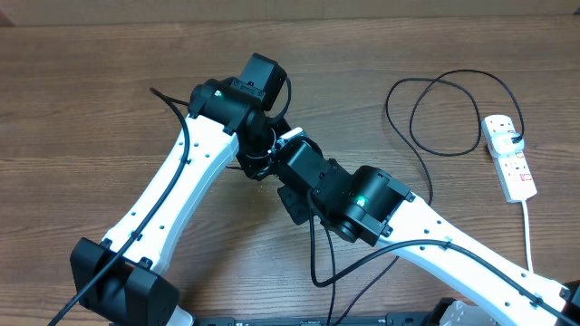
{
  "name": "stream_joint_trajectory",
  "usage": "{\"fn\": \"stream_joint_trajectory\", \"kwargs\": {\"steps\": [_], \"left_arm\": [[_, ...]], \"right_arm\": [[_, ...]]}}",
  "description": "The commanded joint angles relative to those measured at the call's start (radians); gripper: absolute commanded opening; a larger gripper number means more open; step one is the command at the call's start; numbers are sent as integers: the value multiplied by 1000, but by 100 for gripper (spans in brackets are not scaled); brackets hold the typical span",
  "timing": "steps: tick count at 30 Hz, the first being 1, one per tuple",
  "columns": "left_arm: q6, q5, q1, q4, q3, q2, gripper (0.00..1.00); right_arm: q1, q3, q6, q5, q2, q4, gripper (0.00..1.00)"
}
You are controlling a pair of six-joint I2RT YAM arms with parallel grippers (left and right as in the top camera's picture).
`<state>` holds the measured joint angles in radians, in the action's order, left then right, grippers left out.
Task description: Plug charger to phone and switch on socket
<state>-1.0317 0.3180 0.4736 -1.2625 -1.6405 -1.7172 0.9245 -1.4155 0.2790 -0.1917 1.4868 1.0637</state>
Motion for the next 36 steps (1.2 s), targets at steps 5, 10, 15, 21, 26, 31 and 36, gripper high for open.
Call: {"fn": "stream_joint_trajectory", "kwargs": {"steps": [5, 10, 15, 21, 26, 31, 36], "left_arm": [[40, 19, 5, 93, -14, 23, 12], [40, 14, 5, 121, -14, 23, 27], [40, 14, 5, 123, -14, 23, 42], [40, 11, 4, 124, -14, 23, 45], [40, -19, 2, 125, -14, 23, 55], [40, -17, -10, 135, -14, 23, 71], [40, -10, -35, 152, -14, 23, 74]], "right_arm": [[1, -11, -11, 43, 10, -39, 4], [1, -12, -10, 43, 10, -47, 4], [1, -12, -10, 47, 10, -53, 4], [1, -12, -10, 61, 10, -67, 4], [1, -12, -10, 62, 10, -67, 4], [1, -12, -10, 61, 10, -67, 4], [1, -12, -10, 61, 10, -67, 4]]}}
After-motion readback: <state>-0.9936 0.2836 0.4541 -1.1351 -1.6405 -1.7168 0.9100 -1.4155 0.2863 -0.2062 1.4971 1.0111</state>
